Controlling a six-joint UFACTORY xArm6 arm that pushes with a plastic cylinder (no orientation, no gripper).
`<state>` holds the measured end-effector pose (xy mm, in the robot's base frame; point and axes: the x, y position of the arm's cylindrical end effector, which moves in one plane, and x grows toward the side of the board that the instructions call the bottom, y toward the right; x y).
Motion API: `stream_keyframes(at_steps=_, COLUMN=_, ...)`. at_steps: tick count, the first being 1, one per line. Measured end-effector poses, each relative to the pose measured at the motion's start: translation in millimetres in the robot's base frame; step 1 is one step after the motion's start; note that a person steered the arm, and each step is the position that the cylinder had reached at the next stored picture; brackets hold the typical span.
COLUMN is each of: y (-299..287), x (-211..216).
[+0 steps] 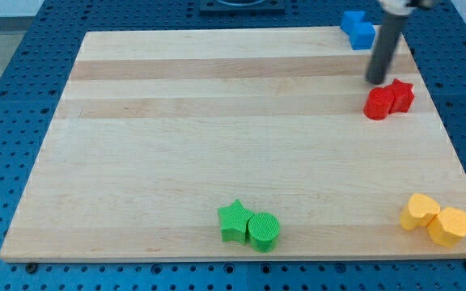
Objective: Separate the blue blocks
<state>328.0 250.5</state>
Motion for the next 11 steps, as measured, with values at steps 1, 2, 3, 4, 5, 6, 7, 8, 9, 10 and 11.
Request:
stream_keyframes(at_steps=1, y=68, x=-41)
stream_keyframes(at_steps=2, y=86, x=-94)
stream_keyframes(at_steps=3, y=86, x=-136)
stream_keyframes(at_steps=4, y=84, x=-137)
stream_keyframes(at_steps=5, y=68, x=-136)
stream_keyframes(at_steps=6, y=27, x=-136)
stream_keyframes(at_steps=7, y=1, x=-136)
stream_keyframes(at_steps=8, y=-20, x=-136)
stream_keyframes(at_steps=9, y=-37, x=-134)
stream_keyframes(at_steps=10, y=-58, x=-114)
stream_keyframes(at_steps=11, y=-66, x=-96)
